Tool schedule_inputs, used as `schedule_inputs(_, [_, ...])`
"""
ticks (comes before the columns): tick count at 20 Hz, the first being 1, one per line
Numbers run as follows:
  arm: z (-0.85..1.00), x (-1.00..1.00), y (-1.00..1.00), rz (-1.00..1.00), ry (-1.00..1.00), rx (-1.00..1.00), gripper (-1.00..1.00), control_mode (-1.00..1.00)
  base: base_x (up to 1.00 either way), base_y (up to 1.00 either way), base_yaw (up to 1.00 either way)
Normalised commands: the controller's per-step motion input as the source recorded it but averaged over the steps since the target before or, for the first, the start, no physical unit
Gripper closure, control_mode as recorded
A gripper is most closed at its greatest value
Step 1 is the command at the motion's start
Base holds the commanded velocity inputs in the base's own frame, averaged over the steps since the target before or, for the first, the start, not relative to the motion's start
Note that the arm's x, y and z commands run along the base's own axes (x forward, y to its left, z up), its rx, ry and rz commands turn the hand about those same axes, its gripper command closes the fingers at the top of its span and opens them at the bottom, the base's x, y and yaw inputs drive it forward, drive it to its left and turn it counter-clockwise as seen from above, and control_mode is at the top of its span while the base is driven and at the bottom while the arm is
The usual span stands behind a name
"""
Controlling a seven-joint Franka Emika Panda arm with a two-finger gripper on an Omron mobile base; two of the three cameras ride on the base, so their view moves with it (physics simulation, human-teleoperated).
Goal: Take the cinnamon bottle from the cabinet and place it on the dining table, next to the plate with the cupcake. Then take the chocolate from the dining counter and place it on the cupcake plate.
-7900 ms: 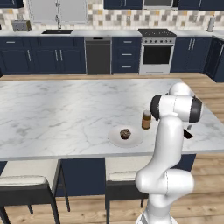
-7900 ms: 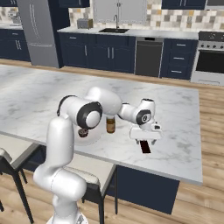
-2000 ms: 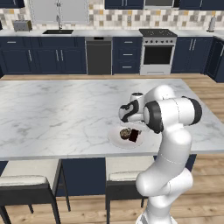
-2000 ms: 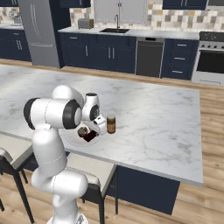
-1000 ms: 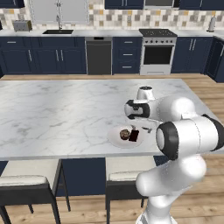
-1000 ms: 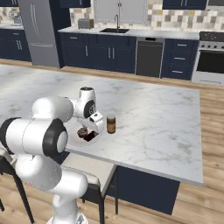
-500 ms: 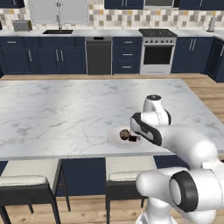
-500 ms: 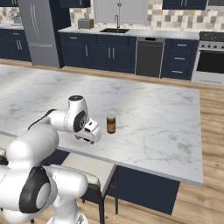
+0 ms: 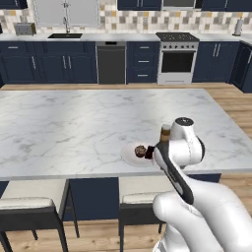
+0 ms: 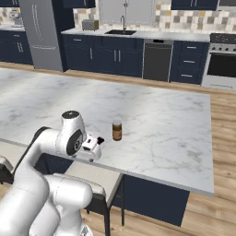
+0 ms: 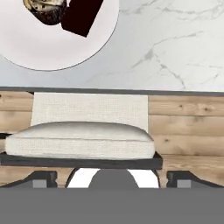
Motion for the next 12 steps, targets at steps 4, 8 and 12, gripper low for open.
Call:
schedule_inputs(4, [0.09,-0.58,0.0,0.15,-0.2,-0.08,-1.0,-1.0,0.0,0.0,0.0])
schedule_inputs(8, [0.09,-0.48,-0.09,0.13,-0.31,-0.19,-1.0,-1.0,0.0,0.0,0.0])
schedule_inputs(12, [0.03,-0.36,-0.26,0.12,-0.3,-0.13,-1.0,-1.0,0.0,0.0,0.0])
